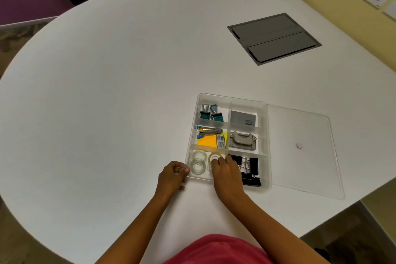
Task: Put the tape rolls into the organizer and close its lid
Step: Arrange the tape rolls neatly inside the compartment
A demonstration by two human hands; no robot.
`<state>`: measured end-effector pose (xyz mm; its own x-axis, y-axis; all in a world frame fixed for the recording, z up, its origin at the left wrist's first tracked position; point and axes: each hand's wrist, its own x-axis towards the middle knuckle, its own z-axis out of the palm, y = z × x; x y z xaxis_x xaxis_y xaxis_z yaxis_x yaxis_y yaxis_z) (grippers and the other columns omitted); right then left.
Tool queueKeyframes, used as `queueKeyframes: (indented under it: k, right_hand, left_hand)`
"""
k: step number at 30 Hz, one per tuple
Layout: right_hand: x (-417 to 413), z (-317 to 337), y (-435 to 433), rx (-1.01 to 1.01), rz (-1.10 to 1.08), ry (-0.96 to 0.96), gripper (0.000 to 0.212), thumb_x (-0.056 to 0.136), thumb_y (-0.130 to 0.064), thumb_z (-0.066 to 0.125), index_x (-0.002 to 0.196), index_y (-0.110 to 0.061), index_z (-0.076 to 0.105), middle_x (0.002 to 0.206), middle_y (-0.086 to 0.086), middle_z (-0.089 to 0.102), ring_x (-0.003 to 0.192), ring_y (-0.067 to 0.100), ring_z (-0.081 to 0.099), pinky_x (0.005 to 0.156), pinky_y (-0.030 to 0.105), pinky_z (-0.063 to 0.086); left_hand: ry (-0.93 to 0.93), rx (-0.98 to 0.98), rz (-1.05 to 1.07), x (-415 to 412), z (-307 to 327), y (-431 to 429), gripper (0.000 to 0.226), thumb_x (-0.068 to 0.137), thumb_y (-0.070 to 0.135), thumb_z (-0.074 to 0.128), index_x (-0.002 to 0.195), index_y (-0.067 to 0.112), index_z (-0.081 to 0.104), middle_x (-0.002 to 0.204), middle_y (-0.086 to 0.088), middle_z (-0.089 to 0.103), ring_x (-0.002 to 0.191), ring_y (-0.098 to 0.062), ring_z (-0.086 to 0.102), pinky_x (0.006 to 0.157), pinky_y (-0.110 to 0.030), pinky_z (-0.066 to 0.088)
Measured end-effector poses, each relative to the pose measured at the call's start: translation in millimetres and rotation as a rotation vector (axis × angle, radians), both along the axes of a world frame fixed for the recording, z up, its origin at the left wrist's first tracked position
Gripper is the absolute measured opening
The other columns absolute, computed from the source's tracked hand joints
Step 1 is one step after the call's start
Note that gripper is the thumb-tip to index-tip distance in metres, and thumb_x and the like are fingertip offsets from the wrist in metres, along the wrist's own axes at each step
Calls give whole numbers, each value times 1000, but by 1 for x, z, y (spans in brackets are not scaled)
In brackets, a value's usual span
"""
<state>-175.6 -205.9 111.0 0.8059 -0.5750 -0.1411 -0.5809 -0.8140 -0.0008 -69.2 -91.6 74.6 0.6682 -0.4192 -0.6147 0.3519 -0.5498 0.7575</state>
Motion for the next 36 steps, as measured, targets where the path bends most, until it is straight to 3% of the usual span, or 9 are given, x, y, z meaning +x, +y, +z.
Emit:
queueKeyframes:
  k: [6, 11, 16, 18, 22, 26, 36]
  right_hand:
    - [-3, -8, -4, 31, -24, -74, 47, 43, 0, 91, 86, -4, 72, 76, 12, 74, 73, 28, 67, 58, 31, 56]
    - [1, -10, -8, -2, 3, -140, 36, 48, 2, 88, 79, -7, 71, 68, 8, 71, 71, 26, 65, 58, 28, 53]
    - [3, -11, -11, -47, -73, -142, 24, 56, 11, 80, 70, -3, 67, 75, 13, 66, 68, 27, 59, 54, 33, 49]
    - [3, -13, -11, -16, -88, -103, 23, 53, 8, 83, 63, -2, 66, 82, 16, 67, 72, 29, 60, 55, 33, 48]
    - [7, -11, -15, 46, -77, -46, 33, 44, -17, 94, 61, -3, 69, 94, 20, 69, 82, 33, 65, 62, 32, 53]
    - [15, -10, -17, -17, -82, -80, 27, 47, -4, 92, 53, -6, 65, 93, 16, 69, 80, 30, 64, 58, 28, 50]
    - [12, -21, -14, -11, -58, -133, 22, 56, -2, 89, 60, -2, 67, 89, 19, 70, 76, 30, 64, 59, 32, 53]
  left_hand:
    - [-3, -5, -34, 5, 2, 2, 4, 85, 18, 68, 86, 18, 64, 77, 1, 64, 68, -14, 62, 55, -24, 52]
    - [-15, 12, -38, 5, 3, 4, 6, 84, 20, 70, 81, 21, 65, 73, 3, 65, 63, -11, 62, 51, -21, 52]
    - [-43, 36, 0, 4, 6, 6, 13, 79, 26, 75, 71, 20, 67, 51, 7, 66, 48, -5, 64, 40, -13, 45]
    - [-49, 45, 12, 4, 6, 7, 14, 78, 28, 76, 70, 20, 67, 51, 6, 66, 48, -5, 64, 38, -13, 44]
    - [-55, 60, 3, 3, 6, 6, 14, 78, 29, 75, 71, 20, 67, 60, 3, 68, 50, -6, 64, 38, -12, 44]
    - [-57, 74, -4, 3, 5, 6, 14, 78, 30, 75, 72, 20, 67, 63, 1, 68, 55, -9, 64, 40, -14, 45]
    - [-82, 108, -35, 5, 3, 6, 15, 78, 33, 75, 73, 22, 67, 64, 3, 67, 55, -9, 62, 44, -17, 43]
